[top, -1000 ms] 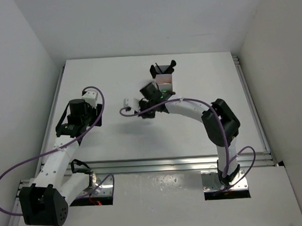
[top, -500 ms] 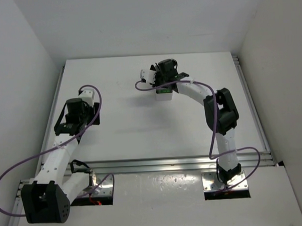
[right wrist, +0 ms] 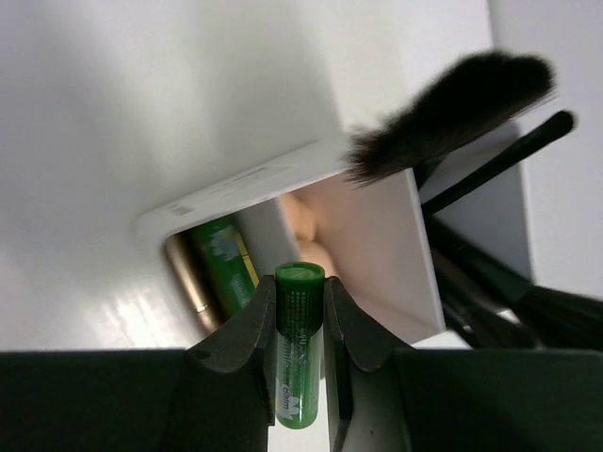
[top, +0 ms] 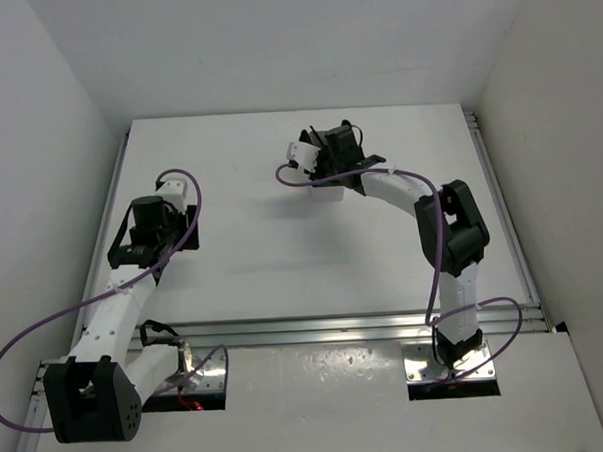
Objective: Organize the makeup
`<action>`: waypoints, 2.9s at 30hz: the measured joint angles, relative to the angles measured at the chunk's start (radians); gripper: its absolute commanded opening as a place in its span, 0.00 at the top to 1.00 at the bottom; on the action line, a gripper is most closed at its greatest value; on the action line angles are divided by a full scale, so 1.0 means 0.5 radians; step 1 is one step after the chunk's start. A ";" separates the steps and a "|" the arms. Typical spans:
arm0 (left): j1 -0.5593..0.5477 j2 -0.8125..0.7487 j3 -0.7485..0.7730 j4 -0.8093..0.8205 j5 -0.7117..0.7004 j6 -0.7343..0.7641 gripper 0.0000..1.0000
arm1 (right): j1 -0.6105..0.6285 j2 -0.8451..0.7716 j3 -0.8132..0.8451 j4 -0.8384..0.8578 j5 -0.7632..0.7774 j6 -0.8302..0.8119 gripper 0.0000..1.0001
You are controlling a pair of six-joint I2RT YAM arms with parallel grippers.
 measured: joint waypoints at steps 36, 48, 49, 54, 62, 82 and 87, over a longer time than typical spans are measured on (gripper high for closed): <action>0.006 0.002 0.000 0.000 0.073 0.004 0.33 | 0.060 -0.084 -0.172 0.030 -0.072 -0.075 0.40; 0.006 0.002 0.000 0.004 0.086 0.000 0.33 | -0.568 -1.167 -1.024 0.324 0.219 1.221 0.00; 0.006 0.002 0.000 0.004 0.092 -0.005 0.33 | -0.661 -1.238 -1.089 0.304 0.239 1.334 0.00; 0.000 0.002 0.000 0.038 0.148 -0.053 0.33 | -1.098 -1.466 -1.384 -0.024 0.288 1.904 0.00; -0.041 -0.003 -0.257 0.226 0.215 -0.212 0.33 | -1.389 -1.724 -1.608 -0.591 0.278 2.368 0.00; -0.102 -0.055 -0.566 0.578 0.272 -0.289 0.33 | -1.392 -1.878 -1.686 -0.924 0.274 2.531 0.00; -0.102 -0.054 -0.566 0.584 0.274 -0.289 0.33 | -1.392 -1.898 -1.695 -0.923 0.274 2.538 0.00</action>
